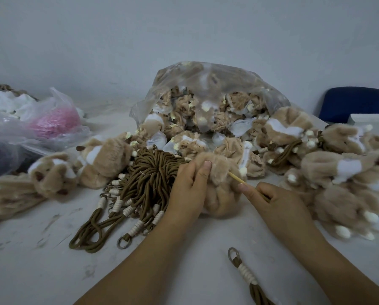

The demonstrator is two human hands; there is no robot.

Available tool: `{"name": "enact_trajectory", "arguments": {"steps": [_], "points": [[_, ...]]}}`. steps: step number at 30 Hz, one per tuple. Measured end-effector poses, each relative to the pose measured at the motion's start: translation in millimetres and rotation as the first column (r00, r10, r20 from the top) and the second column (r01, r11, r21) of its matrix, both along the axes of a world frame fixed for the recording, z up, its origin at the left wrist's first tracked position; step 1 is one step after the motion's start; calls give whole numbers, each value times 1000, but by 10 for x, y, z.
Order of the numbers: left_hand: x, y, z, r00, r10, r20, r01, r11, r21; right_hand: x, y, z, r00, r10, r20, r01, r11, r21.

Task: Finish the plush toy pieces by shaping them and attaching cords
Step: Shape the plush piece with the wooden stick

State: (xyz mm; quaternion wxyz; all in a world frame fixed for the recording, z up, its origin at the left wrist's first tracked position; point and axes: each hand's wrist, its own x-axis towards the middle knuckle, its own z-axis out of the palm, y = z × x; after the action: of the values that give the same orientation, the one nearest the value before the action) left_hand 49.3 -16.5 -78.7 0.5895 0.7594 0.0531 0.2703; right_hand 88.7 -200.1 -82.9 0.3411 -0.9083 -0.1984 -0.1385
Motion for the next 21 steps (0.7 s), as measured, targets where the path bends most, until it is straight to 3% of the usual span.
{"name": "enact_trajectory", "arguments": {"steps": [5,12,15,17,21], "points": [[-14,-22,31,998,58,32,-54,993,-103,7,16,-40,998,-19,-63,20,1000,24],[-8,-46,24,986,87,145,-120,965,231,-3,44,-26,998,-30,-53,32,999,41],[-9,-97,17,992,10,123,-46,955,292,-6,38,-34,999,-16,-46,20,997,68],[-12,-119,-5,998,-43,40,34,977,210,-14,25,-47,1000,-10,-29,13,995,94],[-42,-117,-2,973,-223,-62,213,968,-133,-23,39,-44,1000,14,23,-16,994,112]]}}
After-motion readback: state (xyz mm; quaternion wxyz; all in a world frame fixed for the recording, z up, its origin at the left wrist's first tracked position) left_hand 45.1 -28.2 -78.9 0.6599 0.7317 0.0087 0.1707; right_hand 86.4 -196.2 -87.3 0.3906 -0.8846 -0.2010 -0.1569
